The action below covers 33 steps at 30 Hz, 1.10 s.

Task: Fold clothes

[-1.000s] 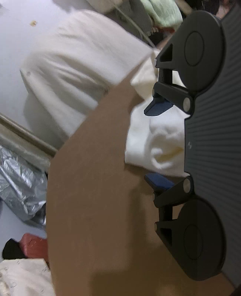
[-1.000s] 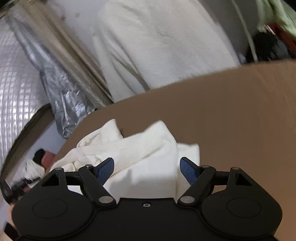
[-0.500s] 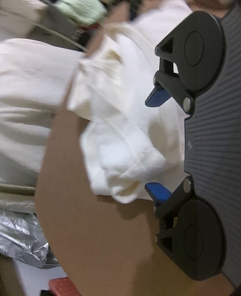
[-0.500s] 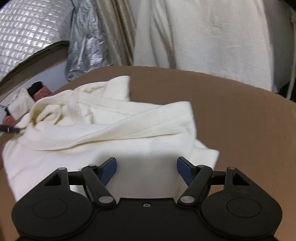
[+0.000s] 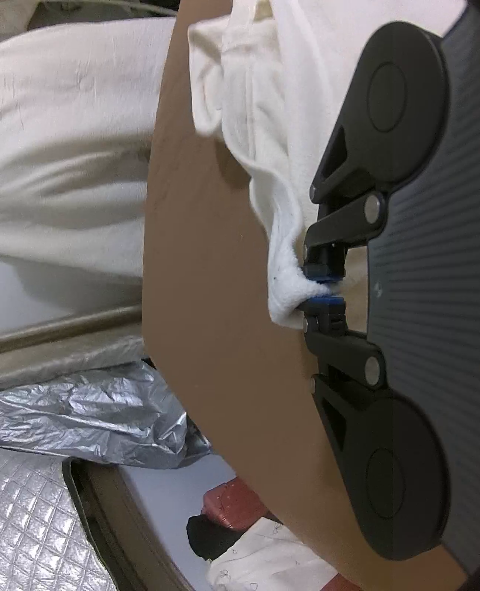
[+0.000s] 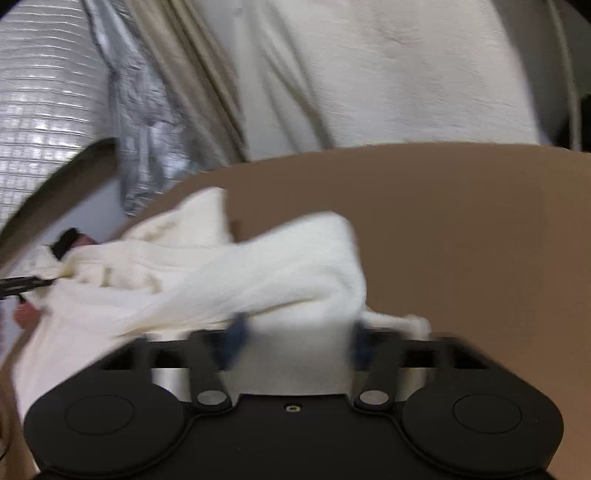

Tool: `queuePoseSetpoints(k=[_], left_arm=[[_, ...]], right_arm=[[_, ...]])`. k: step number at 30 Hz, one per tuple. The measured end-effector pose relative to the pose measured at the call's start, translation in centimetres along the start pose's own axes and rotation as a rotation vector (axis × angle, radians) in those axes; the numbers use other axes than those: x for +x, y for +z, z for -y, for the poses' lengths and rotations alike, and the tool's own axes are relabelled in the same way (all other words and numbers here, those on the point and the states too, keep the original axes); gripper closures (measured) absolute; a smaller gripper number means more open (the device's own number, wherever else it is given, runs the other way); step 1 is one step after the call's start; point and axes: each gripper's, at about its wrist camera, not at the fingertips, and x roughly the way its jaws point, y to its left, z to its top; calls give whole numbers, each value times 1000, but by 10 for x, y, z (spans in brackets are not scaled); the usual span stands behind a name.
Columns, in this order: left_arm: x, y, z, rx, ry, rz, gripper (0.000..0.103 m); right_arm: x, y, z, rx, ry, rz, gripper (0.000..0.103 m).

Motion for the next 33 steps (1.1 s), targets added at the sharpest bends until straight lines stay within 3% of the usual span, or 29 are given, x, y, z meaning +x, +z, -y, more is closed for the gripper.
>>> queuePoseSetpoints(k=[2,6,9,11,13,14,15,17,19,20,21,24,27,30,32,33], left_arm=[[6,8,1,-8,2,20,97],[19,23,3,-25,7,61,98],[26,48,3,-69,4,138,97],[48,62,6,-71,4,116,92],[84,70,10,-79,56,-46,83],[99,72,12,-75,123,-126,59],[107,69,13,-60,182,-190,46],[92,56,19,-19,203,-179,46],[58,38,26,23,194,-116,35],[41,28,29,44,189,-85,22],[27,18,32,55,170,-64,13],[6,2,36,67,96,-73,13],[5,8,35,22,22,-94,13],[6,15,35,-73,-107,-111,13],[24,17,32,-133,-228,-186,10],[36,15,31,-183,-244,-240,9]], right_arm=[[-13,2,-14,-90,-48,91,94],[-58,17,-31,-156,-39,331,95],[-71,22,-33,-181,-112,401,95],[-67,25,-19,-120,-157,398,95],[-50,28,5,-12,-201,330,93],[-36,27,19,37,-242,252,92],[-22,25,33,85,-283,175,78],[-13,17,49,166,-384,83,71],[-9,12,64,254,-456,1,71],[-15,13,59,254,-440,15,71],[-21,14,55,253,-423,28,69],[-37,19,42,251,-373,68,56],[-52,19,26,223,-322,87,51],[-46,20,11,172,-284,56,49],[-49,15,11,169,-259,39,49],[-50,13,10,166,-245,31,49]])
